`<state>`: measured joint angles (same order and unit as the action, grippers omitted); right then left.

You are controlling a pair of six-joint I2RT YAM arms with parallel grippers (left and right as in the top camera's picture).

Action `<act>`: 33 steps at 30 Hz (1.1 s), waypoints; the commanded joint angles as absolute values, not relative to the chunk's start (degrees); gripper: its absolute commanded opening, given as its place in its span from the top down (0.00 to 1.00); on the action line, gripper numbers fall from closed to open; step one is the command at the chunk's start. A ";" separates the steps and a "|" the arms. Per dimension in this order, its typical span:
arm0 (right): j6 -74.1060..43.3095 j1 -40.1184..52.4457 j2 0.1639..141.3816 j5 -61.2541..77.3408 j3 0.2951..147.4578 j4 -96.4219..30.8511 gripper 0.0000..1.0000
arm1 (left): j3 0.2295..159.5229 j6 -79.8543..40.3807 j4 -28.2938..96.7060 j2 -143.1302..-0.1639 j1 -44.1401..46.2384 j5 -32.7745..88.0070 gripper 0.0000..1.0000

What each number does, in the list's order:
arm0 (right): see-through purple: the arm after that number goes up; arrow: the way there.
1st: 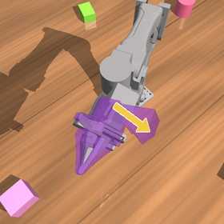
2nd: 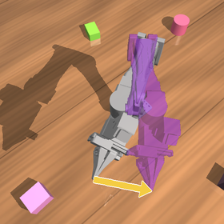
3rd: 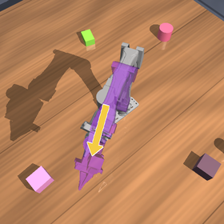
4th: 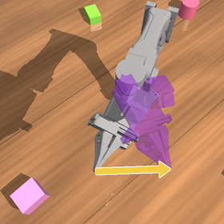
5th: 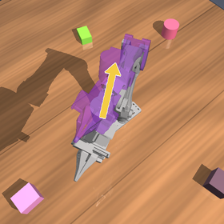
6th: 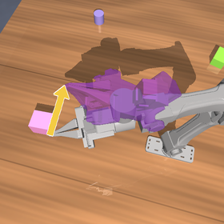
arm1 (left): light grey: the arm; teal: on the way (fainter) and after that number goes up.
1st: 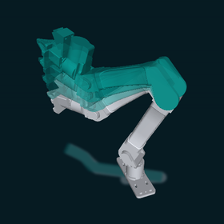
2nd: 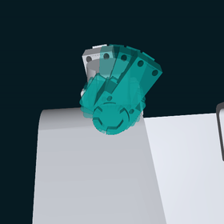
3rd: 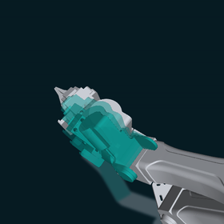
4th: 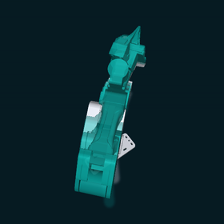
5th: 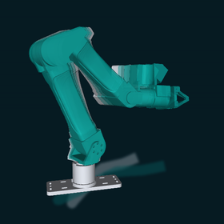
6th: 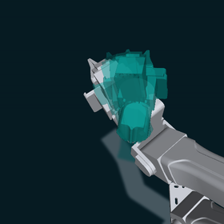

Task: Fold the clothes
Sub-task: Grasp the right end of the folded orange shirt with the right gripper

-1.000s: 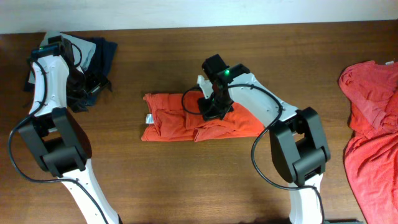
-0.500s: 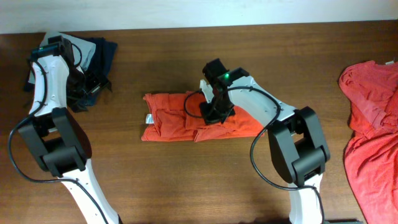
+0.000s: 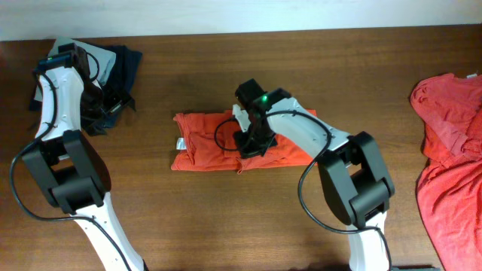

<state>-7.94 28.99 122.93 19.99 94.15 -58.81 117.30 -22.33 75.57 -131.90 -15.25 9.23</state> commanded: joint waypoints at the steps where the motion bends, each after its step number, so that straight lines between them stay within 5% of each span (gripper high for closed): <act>1: -5.74 23.46 118.04 19.59 102.10 -63.00 0.96 | 118.02 -22.70 75.46 -131.52 -15.33 9.23 0.01; 5: -5.74 14.68 114.21 18.39 109.16 -70.28 0.95 | 118.02 -22.70 75.46 -131.52 -15.33 9.23 0.01; 9: -2.09 5.74 113.21 18.83 110.15 -75.68 0.64 | 118.02 -22.70 75.46 -131.52 -15.33 9.23 0.01; 19: 7.99 -6.72 113.78 26.02 92.23 -68.29 0.36 | 118.02 -22.70 75.46 -131.52 -15.33 9.23 0.01; 33: 9.65 -7.25 113.84 35.33 70.59 -44.42 0.33 | 118.02 -22.70 75.46 -131.52 -15.33 9.23 0.01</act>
